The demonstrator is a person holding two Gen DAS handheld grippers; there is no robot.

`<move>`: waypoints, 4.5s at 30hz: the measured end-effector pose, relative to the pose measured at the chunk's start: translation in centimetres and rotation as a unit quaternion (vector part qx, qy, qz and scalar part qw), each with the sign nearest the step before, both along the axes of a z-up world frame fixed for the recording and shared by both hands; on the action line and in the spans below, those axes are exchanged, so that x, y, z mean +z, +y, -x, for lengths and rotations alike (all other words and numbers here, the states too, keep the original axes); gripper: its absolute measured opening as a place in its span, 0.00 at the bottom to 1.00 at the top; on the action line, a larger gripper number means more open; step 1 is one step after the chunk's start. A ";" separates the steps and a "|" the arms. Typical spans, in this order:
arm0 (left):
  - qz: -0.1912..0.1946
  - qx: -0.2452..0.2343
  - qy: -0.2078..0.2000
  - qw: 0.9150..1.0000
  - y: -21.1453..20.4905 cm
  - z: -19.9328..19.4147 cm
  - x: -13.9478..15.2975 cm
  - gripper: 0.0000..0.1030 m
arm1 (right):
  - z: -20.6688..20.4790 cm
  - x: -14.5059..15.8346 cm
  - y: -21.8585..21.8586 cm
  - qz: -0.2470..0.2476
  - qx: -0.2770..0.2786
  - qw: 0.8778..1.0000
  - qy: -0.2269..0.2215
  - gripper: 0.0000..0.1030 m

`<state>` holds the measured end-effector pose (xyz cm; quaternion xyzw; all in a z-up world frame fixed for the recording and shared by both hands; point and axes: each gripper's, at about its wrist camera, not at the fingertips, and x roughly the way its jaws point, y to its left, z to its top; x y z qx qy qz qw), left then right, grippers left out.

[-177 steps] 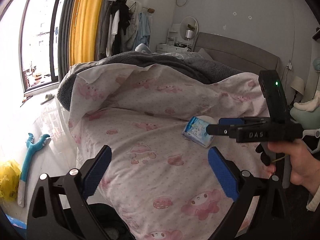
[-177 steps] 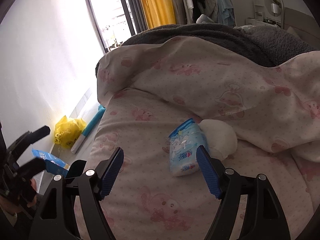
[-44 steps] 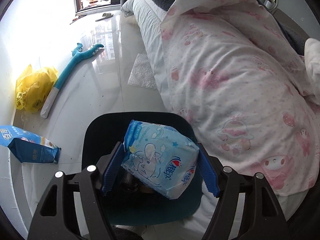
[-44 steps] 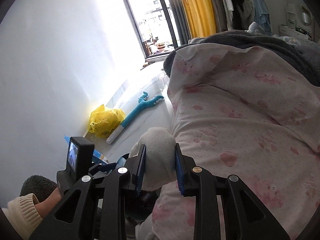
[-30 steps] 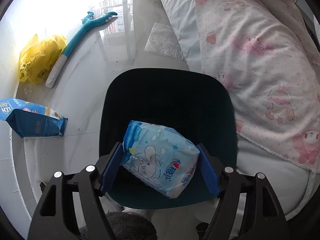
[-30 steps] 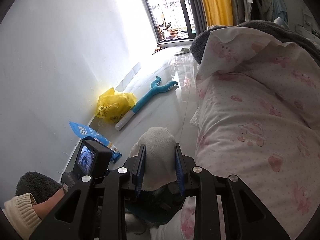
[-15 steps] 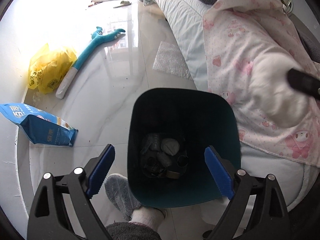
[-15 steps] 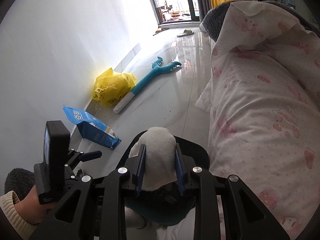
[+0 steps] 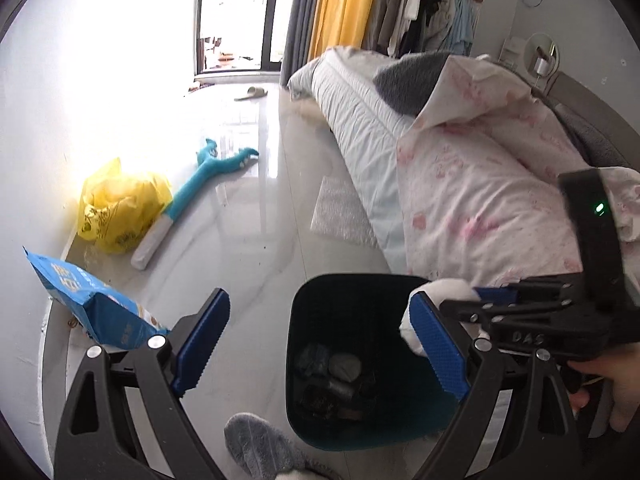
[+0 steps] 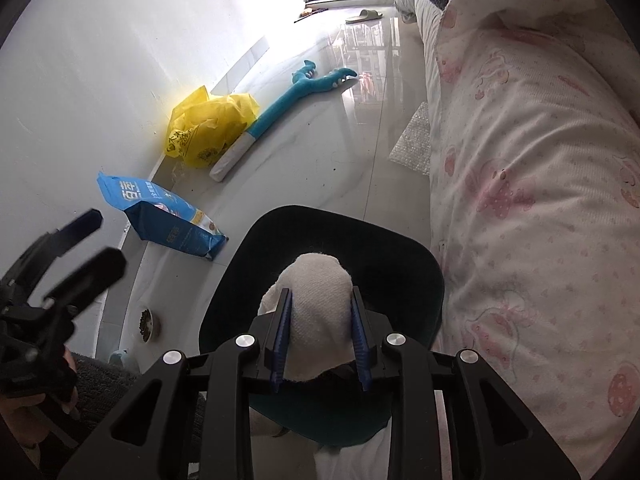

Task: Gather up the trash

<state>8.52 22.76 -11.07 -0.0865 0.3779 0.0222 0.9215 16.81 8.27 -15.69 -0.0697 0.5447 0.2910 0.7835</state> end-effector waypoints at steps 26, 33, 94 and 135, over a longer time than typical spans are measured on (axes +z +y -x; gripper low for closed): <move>-0.004 -0.021 -0.176 0.984 -2.3 3.3 10.3 0.92 | -0.2 -2.2 0.2 0.042 -0.014 0.999 0.008 0.51; -0.057 -0.032 -0.190 0.980 -4.2 4.0 12.3 0.92 | 0.8 3.2 -1.3 0.005 -0.009 0.999 -0.050 0.62; -0.093 -0.037 -0.209 0.973 -16.2 10.2 13.4 0.97 | 18.9 19.7 -31.5 -0.113 -0.149 0.912 -0.366 0.97; -0.103 -0.033 -0.196 0.975 -16.6 9.9 13.0 0.97 | 18.6 19.4 -31.5 -0.114 -0.145 0.915 -0.359 0.97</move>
